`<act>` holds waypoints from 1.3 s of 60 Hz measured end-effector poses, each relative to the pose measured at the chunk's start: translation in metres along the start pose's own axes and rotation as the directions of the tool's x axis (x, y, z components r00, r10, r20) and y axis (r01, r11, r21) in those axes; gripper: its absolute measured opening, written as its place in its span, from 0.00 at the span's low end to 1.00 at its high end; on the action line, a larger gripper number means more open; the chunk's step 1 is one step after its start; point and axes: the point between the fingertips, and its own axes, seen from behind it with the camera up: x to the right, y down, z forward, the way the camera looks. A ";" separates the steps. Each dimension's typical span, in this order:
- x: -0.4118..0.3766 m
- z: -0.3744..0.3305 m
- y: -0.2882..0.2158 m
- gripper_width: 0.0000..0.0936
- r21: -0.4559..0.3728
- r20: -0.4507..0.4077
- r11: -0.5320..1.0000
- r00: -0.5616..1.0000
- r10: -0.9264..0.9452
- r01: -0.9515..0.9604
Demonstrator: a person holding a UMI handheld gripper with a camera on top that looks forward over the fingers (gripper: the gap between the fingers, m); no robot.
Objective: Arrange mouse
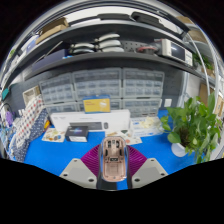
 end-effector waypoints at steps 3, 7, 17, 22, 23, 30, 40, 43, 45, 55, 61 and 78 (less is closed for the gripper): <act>-0.027 -0.006 -0.001 0.37 0.011 0.022 1.000 1.000 -0.009 0.009; -0.058 -0.006 0.010 0.37 -0.004 0.041 1.000 0.999 -0.029 0.029; -0.109 0.021 0.083 0.37 -0.099 0.050 0.993 0.997 -0.064 0.068; -0.116 0.035 0.133 0.37 -0.182 0.057 0.982 0.997 -0.047 0.056; -0.118 0.039 0.143 0.37 -0.192 0.060 0.980 0.997 -0.040 0.051; -0.114 0.056 0.198 0.37 -0.265 0.049 0.963 0.998 -0.047 0.058; -0.104 0.064 0.234 0.38 -0.287 0.028 0.956 0.998 -0.058 0.064; -0.104 0.065 0.235 0.38 -0.284 0.032 0.956 0.997 -0.065 0.071; -0.104 0.064 0.235 0.40 -0.279 0.028 0.958 0.998 -0.061 0.067; -0.104 0.065 0.234 0.51 -0.272 0.012 0.962 0.999 -0.035 0.037; -0.099 0.058 0.231 0.82 -0.293 -0.008 0.956 1.000 0.000 -0.003; -0.096 -0.030 0.161 0.89 -0.177 -0.019 0.983 0.999 0.038 -0.041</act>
